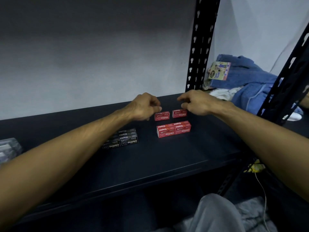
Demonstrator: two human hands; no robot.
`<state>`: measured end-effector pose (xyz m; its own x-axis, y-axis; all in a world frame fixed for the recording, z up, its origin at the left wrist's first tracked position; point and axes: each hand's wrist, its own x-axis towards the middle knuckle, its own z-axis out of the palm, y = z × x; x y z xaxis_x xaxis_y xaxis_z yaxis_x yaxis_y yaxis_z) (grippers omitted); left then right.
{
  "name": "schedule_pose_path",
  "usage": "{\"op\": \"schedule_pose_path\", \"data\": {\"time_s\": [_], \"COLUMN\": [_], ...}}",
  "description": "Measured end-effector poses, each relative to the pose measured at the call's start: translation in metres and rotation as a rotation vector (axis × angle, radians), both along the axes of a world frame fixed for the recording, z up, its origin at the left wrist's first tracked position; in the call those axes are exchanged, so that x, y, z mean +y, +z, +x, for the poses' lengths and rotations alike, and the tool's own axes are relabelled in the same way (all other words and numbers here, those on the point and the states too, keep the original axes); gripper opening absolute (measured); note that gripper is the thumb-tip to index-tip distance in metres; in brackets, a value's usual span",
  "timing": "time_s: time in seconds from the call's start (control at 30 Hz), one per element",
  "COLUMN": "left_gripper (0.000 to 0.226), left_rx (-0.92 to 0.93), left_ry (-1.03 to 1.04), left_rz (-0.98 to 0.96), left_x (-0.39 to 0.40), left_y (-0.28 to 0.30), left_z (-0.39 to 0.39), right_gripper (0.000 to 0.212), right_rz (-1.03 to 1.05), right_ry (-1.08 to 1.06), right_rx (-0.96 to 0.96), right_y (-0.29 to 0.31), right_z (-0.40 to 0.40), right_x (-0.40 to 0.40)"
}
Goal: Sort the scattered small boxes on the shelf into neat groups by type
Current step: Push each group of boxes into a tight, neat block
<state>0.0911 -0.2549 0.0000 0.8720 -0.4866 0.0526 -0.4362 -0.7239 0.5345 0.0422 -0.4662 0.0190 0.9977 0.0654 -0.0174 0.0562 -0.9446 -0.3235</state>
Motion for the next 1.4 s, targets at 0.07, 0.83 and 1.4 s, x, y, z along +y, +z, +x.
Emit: {"op": "schedule_pose_path", "data": {"time_s": [0.07,0.83,1.4], "left_gripper": [0.032,0.015,0.017], "left_rx": [0.042,0.305,0.369], "left_ry": [-0.029,-0.029,-0.09], "left_rz": [0.02,-0.089,-0.098], "left_x": [-0.003,0.006,-0.002], "left_y": [-0.007,-0.015,-0.013], "left_z": [0.002,-0.011,-0.013], "right_gripper": [0.044,0.026,0.026], "right_rz": [-0.017,0.021,0.019], "right_ry": [0.016,0.133,0.162], "right_rx": [0.052,0.162,0.162], "right_y": [-0.006,-0.016,-0.016], "right_z": [0.005,-0.01,-0.014], "right_x": [0.001,-0.002,0.007]}}
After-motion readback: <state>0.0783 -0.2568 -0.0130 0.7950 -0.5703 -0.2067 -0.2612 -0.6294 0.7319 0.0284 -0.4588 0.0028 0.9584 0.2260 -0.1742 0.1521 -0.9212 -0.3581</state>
